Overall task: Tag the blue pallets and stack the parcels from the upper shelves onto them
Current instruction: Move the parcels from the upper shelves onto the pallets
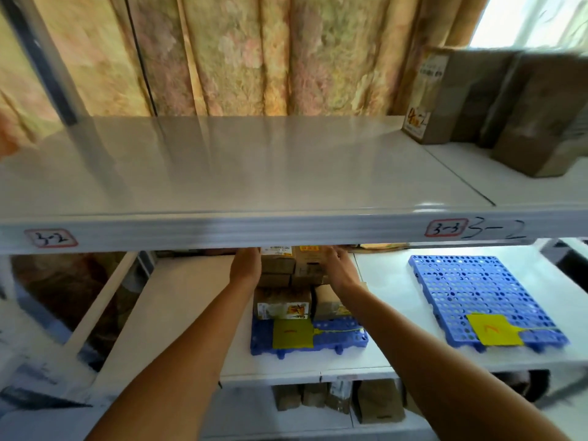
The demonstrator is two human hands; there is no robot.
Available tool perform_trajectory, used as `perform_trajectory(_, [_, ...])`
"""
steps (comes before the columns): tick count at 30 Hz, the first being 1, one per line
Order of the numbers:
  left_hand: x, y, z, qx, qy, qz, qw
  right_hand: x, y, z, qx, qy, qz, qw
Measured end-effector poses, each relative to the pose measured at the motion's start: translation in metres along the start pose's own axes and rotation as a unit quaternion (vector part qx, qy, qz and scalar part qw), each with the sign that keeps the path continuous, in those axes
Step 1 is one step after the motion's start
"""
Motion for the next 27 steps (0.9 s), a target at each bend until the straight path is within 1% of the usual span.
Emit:
perform_trajectory(3, [-0.013,-0.017,-0.001,0.016,0.082,0.039,0.996,-0.024,-0.018,0.007,0.006,-0.01,0.016,1.0])
perform_trajectory(5, [-0.02,-0.033,-0.003,0.015,0.11,0.059,0.992,-0.044,-0.027,0.013,0.006,-0.024,0.032,0.999])
perform_trajectory(8, [-0.026,-0.066,-0.008,-0.011,0.093,0.08,0.992,-0.074,-0.041,0.01,-0.012,-0.055,0.031,0.998])
perform_trajectory(11, [-0.02,-0.111,-0.02,-0.078,0.014,0.085,0.993,-0.106,-0.059,0.005,-0.051,-0.128,0.018,0.99])
perform_trajectory(13, [-0.002,-0.149,-0.014,-0.094,0.037,0.07,0.992,-0.128,-0.075,0.008,-0.085,-0.182,0.001,0.98])
perform_trajectory(14, [0.016,-0.167,-0.001,-0.077,0.058,0.044,0.994,-0.14,-0.083,0.011,-0.094,-0.205,-0.009,0.974])
perform_trajectory(16, [0.058,-0.202,0.037,-0.006,0.083,-0.02,0.996,-0.165,-0.099,0.017,-0.104,-0.231,-0.023,0.967])
perform_trajectory(18, [0.1,-0.244,0.084,0.055,0.064,-0.076,0.994,-0.201,-0.117,0.015,-0.121,-0.249,-0.026,0.96])
perform_trajectory(20, [0.131,-0.285,0.128,0.099,0.073,-0.109,0.986,-0.236,-0.136,0.005,-0.147,-0.273,-0.025,0.95])
perform_trajectory(23, [0.164,-0.345,0.186,0.14,0.078,-0.128,0.979,-0.295,-0.165,-0.011,-0.178,-0.295,-0.025,0.938])
perform_trajectory(25, [0.173,-0.373,0.227,0.196,0.076,-0.121,0.97,-0.333,-0.174,-0.021,-0.174,-0.275,-0.015,0.945])
perform_trajectory(27, [0.184,-0.396,0.268,0.249,0.102,-0.123,0.955,-0.373,-0.181,-0.034,-0.177,-0.264,0.004,0.948])
Point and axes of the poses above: each hand's wrist, its own y-axis towards the middle knuckle, its own x-axis out of the palm, z = x × y, the point moved 10 cm from there along y, towards the middle knuckle, and after that the axes turned 1 degree about -x, right-handed, at the moved point
